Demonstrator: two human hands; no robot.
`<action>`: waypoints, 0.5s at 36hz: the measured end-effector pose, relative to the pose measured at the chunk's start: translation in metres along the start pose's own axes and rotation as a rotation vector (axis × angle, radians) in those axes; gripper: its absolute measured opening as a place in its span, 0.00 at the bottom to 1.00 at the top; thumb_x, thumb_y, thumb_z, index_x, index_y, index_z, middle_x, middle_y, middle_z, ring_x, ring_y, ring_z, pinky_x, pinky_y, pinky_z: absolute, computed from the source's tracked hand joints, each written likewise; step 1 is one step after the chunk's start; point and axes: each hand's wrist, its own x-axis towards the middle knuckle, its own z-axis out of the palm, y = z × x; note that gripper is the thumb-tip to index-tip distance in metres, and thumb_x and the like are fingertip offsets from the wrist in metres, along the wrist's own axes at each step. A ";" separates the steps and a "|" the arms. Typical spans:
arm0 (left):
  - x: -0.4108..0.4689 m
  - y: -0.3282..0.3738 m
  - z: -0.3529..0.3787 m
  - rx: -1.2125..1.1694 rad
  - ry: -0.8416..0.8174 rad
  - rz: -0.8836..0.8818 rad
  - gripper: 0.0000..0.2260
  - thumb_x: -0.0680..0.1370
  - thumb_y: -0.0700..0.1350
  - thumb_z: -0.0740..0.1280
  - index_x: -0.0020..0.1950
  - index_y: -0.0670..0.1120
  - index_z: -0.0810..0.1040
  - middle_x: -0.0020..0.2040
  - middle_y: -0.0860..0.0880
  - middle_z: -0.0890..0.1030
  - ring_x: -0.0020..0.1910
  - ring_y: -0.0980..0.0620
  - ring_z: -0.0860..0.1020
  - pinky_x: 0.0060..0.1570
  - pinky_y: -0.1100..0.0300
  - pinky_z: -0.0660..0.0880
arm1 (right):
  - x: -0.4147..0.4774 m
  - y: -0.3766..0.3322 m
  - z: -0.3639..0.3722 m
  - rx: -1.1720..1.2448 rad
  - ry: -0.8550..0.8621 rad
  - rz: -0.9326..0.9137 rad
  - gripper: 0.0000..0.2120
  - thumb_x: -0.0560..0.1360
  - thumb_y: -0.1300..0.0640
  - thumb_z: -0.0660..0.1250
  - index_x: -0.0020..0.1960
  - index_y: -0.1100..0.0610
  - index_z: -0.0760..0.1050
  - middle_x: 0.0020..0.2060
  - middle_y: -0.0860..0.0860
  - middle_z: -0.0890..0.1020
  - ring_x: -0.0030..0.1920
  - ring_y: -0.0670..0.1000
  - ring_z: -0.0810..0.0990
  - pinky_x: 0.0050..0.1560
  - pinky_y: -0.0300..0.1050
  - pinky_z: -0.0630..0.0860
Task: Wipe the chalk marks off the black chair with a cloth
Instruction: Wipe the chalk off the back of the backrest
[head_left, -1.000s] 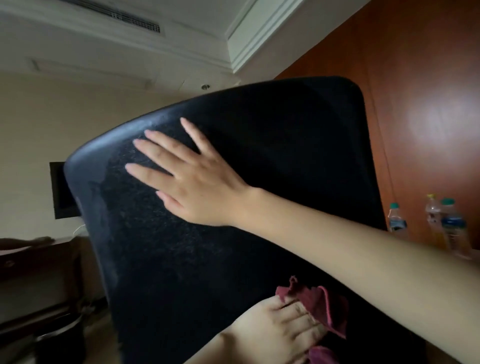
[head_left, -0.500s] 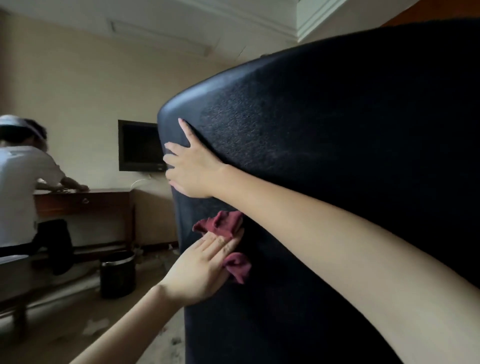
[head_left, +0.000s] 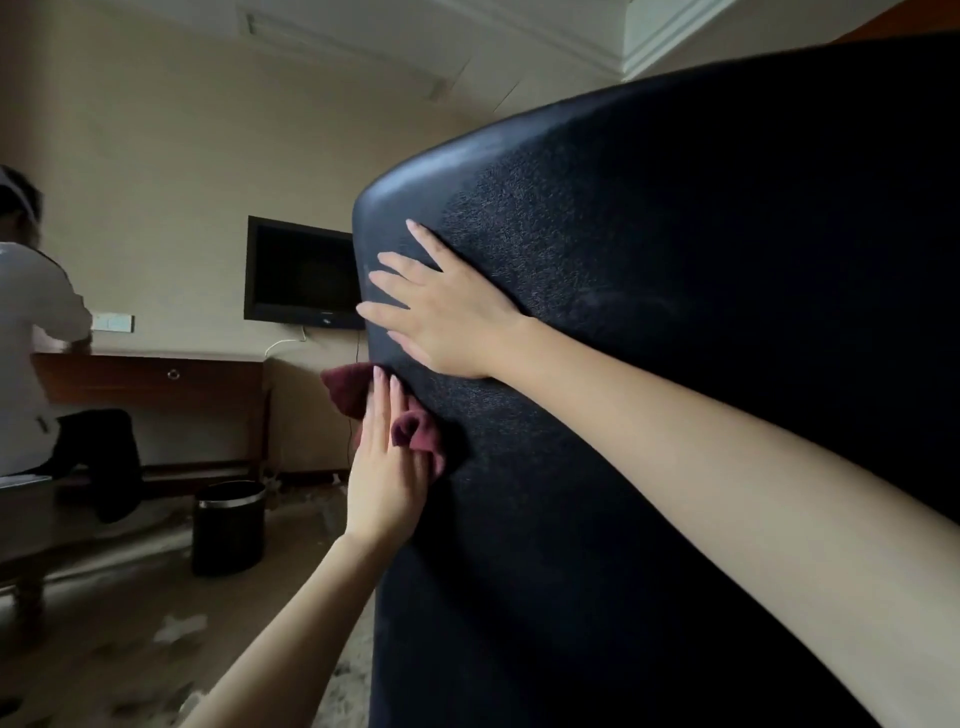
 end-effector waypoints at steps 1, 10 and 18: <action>-0.007 -0.004 0.000 0.013 -0.019 0.036 0.30 0.77 0.48 0.50 0.76 0.40 0.47 0.77 0.47 0.45 0.77 0.52 0.44 0.72 0.47 0.58 | 0.000 0.000 0.000 -0.004 -0.010 -0.003 0.22 0.83 0.48 0.47 0.76 0.50 0.58 0.75 0.56 0.63 0.76 0.58 0.55 0.72 0.64 0.37; -0.007 -0.005 -0.043 -0.157 0.072 0.021 0.29 0.77 0.47 0.48 0.77 0.38 0.53 0.77 0.49 0.47 0.73 0.63 0.47 0.66 0.79 0.49 | -0.016 0.007 -0.005 -0.094 -0.051 -0.007 0.24 0.83 0.44 0.46 0.77 0.49 0.57 0.76 0.56 0.58 0.77 0.58 0.53 0.72 0.66 0.40; -0.003 0.026 -0.059 -0.262 0.095 0.081 0.28 0.77 0.45 0.47 0.76 0.35 0.54 0.78 0.42 0.50 0.76 0.61 0.44 0.70 0.73 0.45 | -0.069 0.025 -0.027 -0.069 0.058 0.036 0.22 0.82 0.46 0.51 0.72 0.52 0.69 0.73 0.57 0.67 0.73 0.59 0.64 0.72 0.66 0.55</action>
